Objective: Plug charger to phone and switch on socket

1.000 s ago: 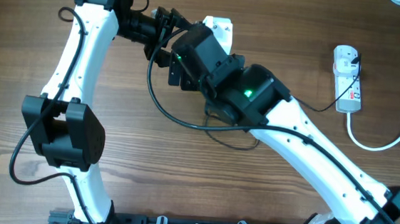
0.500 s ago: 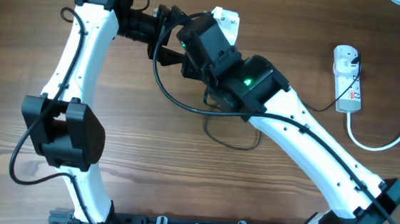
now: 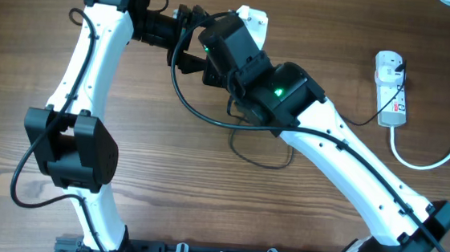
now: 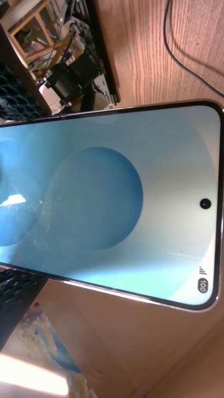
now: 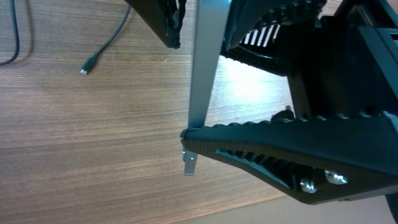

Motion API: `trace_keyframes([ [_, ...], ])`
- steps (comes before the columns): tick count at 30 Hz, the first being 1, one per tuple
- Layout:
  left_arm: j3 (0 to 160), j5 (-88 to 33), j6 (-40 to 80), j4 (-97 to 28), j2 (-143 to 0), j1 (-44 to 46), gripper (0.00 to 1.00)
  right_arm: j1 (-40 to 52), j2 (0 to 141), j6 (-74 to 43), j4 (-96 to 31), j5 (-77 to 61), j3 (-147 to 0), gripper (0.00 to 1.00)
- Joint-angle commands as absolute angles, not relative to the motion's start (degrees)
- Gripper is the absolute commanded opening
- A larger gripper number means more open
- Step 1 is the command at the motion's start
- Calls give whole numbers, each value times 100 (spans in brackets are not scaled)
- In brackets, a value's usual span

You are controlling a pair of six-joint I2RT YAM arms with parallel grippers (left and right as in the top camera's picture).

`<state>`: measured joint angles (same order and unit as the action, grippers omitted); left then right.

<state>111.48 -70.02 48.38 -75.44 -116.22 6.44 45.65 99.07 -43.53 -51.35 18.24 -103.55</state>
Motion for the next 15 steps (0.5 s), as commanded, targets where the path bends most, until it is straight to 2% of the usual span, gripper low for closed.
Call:
trace_keyframes([
  [1, 11163, -7308, 4847, -7529, -11399, 655, 73, 4560, 9966, -4353, -5096, 1813, -10436, 24],
  [13, 11163, -7483, 4847, -7526, -11399, 655, 74, 4560, 9966, -4348, -5033, 1857, -10436, 13],
  [15, 11163, -7520, 4847, -7526, -11399, 655, 74, 4560, 9966, -4353, -5033, 1857, -10436, 8],
])
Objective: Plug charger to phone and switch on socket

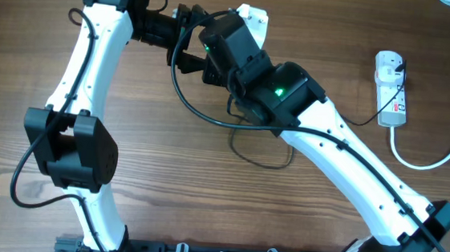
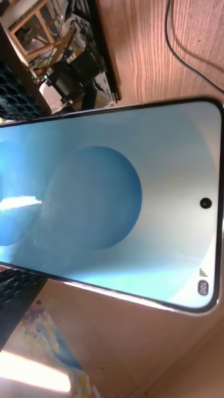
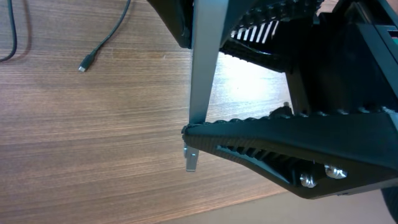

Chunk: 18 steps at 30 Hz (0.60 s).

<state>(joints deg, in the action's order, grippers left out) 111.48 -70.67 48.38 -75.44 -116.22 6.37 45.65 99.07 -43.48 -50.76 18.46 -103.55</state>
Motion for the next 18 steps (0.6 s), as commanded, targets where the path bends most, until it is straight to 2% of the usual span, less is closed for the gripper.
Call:
trace_keyframes([
  [1, 11163, -7520, 4845, -7526, -11399, 655, 74, 4560, 9966, -4353, -5033, 1857, -10436, 6],
  [6, 11163, -7520, 4845, -7526, -11399, 655, 76, 4560, 9963, -4366, -5028, 1857, -10436, 5],
  [8, 11163, -7518, 4847, -7524, -11399, 655, 85, 4560, 9963, -4462, -5013, 1857, -10436, 4],
  [10, 11163, -7516, 4847, -7522, -11399, 655, 100, 4560, 9963, -4925, -5013, 1876, -10436, 5],
  [18, 11163, -7231, 4849, -7238, -11399, 655, 100, 4560, 9863, -8409, -5024, 2681, -10436, 4],
])
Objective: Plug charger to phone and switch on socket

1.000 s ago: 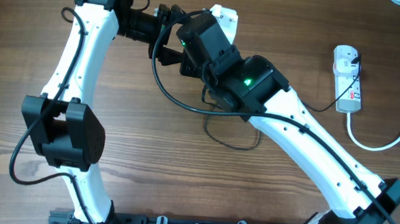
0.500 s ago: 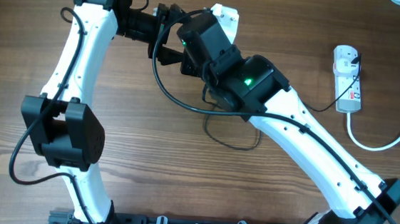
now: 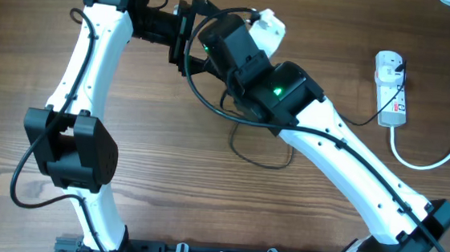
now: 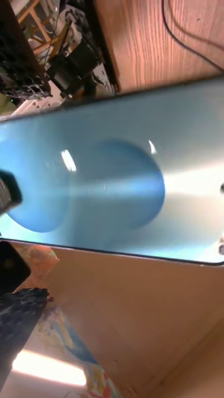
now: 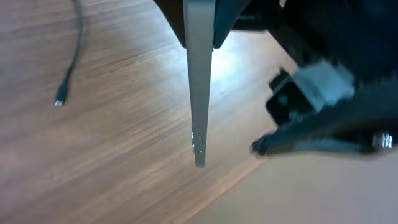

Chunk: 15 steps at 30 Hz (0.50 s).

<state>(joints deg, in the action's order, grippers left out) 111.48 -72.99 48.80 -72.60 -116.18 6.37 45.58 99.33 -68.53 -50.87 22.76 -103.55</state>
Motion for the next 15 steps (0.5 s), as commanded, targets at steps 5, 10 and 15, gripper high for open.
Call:
trace_keyframes([
  [5, 11163, -7240, 5046, -7240, -11399, 655, 94, 4560, 9795, -10656, -5041, 2497, -10436, 4],
  [10, 11163, -7260, 5649, -7238, -11399, 655, 69, 4560, 9795, -11869, -5046, 2502, -10436, 4],
  [15, 11163, -7282, 5754, -7240, -11399, 655, 47, 4563, 9795, -11869, -4871, 2471, -10436, 5],
])
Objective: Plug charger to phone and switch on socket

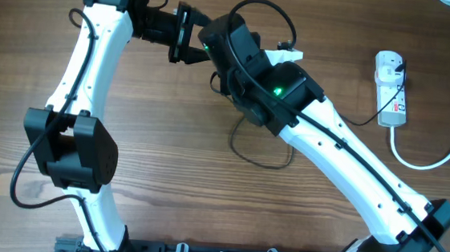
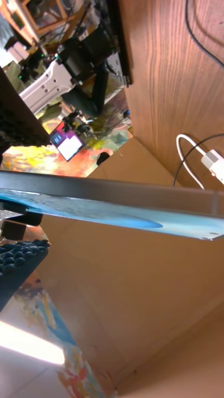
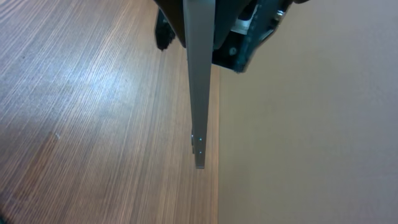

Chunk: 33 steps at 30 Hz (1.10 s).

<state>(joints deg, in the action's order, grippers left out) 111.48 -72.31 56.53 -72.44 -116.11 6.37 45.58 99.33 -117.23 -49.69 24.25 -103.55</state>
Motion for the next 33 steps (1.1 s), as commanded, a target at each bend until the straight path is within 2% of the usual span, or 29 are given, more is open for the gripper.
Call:
trace_keyframes([
  [1, 11163, -7415, 5752, -7240, -11399, 655, 45, 4563, 9795, -11867, -4842, 2408, -10436, 4],
  [6, 11163, -7500, 5749, -7238, -11399, 655, 44, 4563, 9780, -11867, -4840, 2344, -10436, 4],
  [8, 11163, -7500, 5749, -7238, -11399, 655, 38, 4560, 9758, -11869, -4840, 2349, -10436, 4],
  [14, 11163, -7500, 5749, -7238, -11399, 655, 36, 4560, 9555, -11872, -4757, 2353, -10436, 4],
  [17, 11163, -7502, 5749, -7238, -11399, 655, 32, 4560, 9535, -11872, -4786, 2346, -10436, 5],
  [23, 11163, -7588, 5749, -7240, -11399, 655, 31, 4563, 9535, -11872, -4823, 2329, -10436, 4],
  [28, 11163, -7588, 5749, -7240, -11399, 655, 21, 4563, 9535, -11869, -4823, 2279, -10436, 4],
  [31, 11163, -7588, 5749, -7240, -11399, 655, 19, 4563, 9535, -11869, -4816, 2237, -10436, 4],
  [33, 11163, -7588, 5749, -7240, -11399, 655, 12, 4563, 9535, -11869, -4816, 2185, -10436, 4],
])
